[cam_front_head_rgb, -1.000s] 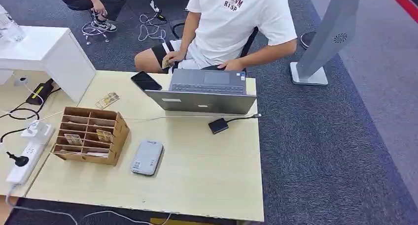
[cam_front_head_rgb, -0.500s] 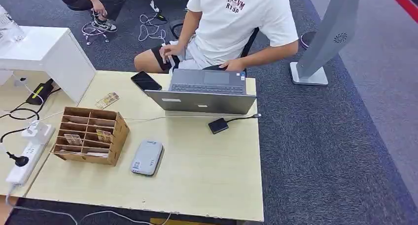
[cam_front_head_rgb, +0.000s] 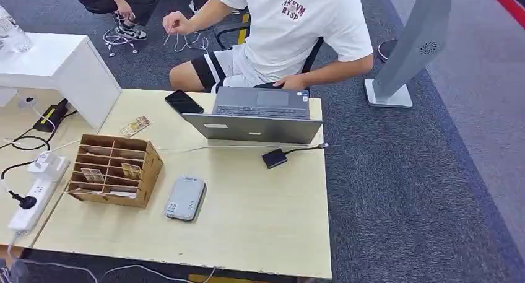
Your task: Pass the card to the sensor for recognition and then transmit it.
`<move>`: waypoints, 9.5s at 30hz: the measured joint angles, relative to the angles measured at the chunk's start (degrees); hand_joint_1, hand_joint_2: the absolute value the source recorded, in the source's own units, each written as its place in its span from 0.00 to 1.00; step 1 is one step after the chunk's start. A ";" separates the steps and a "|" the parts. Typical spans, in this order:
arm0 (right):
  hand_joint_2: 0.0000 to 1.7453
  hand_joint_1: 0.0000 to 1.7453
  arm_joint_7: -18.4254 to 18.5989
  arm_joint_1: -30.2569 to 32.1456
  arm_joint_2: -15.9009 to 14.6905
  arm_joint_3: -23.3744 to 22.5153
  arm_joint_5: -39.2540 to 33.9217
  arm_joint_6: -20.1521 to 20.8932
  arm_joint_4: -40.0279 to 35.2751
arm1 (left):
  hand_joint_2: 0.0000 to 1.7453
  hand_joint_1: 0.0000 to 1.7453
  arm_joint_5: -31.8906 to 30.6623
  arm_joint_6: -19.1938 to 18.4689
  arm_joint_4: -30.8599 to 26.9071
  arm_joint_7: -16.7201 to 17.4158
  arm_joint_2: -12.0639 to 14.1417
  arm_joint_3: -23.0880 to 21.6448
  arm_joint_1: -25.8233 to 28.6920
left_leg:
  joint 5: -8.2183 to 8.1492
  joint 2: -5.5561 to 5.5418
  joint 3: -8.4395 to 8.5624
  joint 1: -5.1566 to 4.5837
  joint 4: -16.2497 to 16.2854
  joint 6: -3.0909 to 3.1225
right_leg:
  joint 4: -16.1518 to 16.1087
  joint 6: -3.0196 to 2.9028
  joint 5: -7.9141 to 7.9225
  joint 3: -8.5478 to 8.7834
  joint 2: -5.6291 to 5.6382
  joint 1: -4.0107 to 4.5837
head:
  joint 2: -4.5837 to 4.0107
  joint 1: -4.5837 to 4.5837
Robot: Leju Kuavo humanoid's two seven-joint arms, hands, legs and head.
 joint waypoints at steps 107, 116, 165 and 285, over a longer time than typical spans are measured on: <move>1.00 0.00 8.26 -1.45 2.49 7.45 20.39 5.09 2.14 | 1.00 1.00 -92.41 50.65 -0.18 26.53 29.99 -45.94 -21.65 | 0.18 0.05 0.06 0.02 0.00 -0.07 | 0.05 -0.14 0.11 -0.02 0.03 0.04 | 0.00 -0.06; 1.00 0.00 8.81 -1.43 2.95 7.43 20.20 4.20 2.14 | 1.00 1.00 -98.46 42.43 0.97 31.49 29.42 -52.54 -16.42 | 0.18 0.05 0.05 0.02 0.00 -0.07 | 0.05 -0.14 0.11 -0.03 0.04 0.04 | 0.00 -0.06; 1.00 0.00 9.49 -1.41 3.45 7.43 20.39 4.46 2.12 | 1.00 1.00 -105.68 28.96 3.84 41.13 33.35 -59.89 -13.57 | 0.18 0.04 0.03 0.03 0.00 -0.07 | 0.05 -0.14 0.10 -0.04 0.02 0.05 | 0.00 -0.04; 1.00 0.00 9.44 -0.84 2.84 9.24 18.10 5.09 2.12 | 1.00 0.00 -107.74 49.46 -10.72 35.67 35.80 -56.89 -6.76 | 0.27 0.25 -0.27 0.04 0.00 -0.22 | 0.19 -0.23 0.21 -0.49 0.28 0.04 | 0.00 0.04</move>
